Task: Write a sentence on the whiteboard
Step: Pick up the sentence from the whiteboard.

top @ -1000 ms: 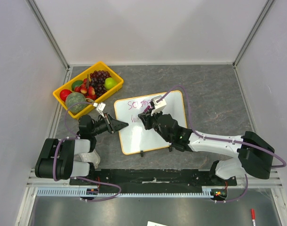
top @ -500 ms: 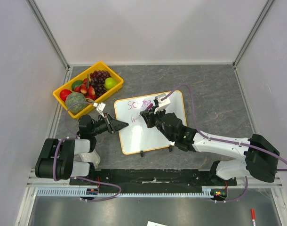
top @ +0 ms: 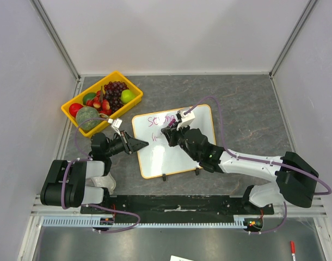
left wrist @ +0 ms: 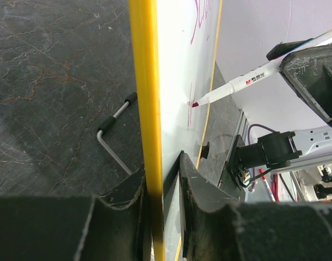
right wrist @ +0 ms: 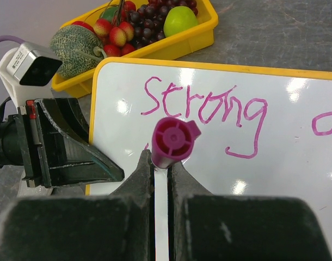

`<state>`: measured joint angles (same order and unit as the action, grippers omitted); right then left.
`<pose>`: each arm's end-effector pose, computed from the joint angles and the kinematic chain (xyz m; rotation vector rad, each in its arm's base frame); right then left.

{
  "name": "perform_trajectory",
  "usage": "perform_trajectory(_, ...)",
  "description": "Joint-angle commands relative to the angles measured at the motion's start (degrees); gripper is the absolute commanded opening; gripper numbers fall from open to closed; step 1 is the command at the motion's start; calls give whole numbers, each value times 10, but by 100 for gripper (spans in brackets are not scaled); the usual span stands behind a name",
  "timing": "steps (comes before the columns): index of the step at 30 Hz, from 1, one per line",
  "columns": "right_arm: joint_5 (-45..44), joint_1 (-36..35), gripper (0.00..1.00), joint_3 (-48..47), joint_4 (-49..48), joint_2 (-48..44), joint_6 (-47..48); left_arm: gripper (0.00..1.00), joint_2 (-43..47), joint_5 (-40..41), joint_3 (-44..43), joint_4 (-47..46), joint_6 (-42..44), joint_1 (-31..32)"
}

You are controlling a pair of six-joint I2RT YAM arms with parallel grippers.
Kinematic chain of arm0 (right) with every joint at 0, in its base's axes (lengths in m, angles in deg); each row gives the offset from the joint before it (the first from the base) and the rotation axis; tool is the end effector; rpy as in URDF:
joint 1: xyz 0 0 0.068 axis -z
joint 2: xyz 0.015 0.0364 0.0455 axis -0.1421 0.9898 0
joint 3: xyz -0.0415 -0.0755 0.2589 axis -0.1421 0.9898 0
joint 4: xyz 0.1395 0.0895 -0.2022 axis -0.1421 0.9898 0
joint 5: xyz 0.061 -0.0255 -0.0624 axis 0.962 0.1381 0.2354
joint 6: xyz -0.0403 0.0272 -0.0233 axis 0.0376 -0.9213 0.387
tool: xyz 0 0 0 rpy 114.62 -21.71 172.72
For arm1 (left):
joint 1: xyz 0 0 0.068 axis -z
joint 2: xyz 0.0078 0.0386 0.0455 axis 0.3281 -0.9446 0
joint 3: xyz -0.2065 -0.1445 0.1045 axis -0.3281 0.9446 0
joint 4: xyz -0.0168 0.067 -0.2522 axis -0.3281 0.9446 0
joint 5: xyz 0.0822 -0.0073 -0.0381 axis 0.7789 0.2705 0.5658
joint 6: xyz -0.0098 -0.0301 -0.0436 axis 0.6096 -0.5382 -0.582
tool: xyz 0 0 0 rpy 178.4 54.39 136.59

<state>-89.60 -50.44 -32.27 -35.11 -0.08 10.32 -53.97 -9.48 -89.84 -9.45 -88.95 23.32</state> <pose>0.1729 0.2564 0.2656 -0.1655 1.7686 0.7679 0.2051 -0.0439 0.1535 0.1473 1.8845 -1.3916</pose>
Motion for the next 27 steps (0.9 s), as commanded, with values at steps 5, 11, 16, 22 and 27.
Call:
perform_trajectory(5, -14, 3, 0, -11, -8, 2, -7, 2, -8, 12, -8, 5, 46, 2)
perform_trajectory(11, -35, 13, 0, -2, 9, -7, -8, 2, -9, 12, -8, 5, 45, 2)
perform_trajectory(16, -43, 23, 0, 2, 19, -15, -9, 2, -9, 12, -8, 5, 46, 2)
perform_trajectory(22, -42, 32, 0, -6, 20, -17, -10, 2, -9, 13, -8, 5, 46, 1)
perform_trajectory(27, -26, 32, 0, -18, 13, -11, -9, 2, -9, 12, -8, 5, 46, 2)
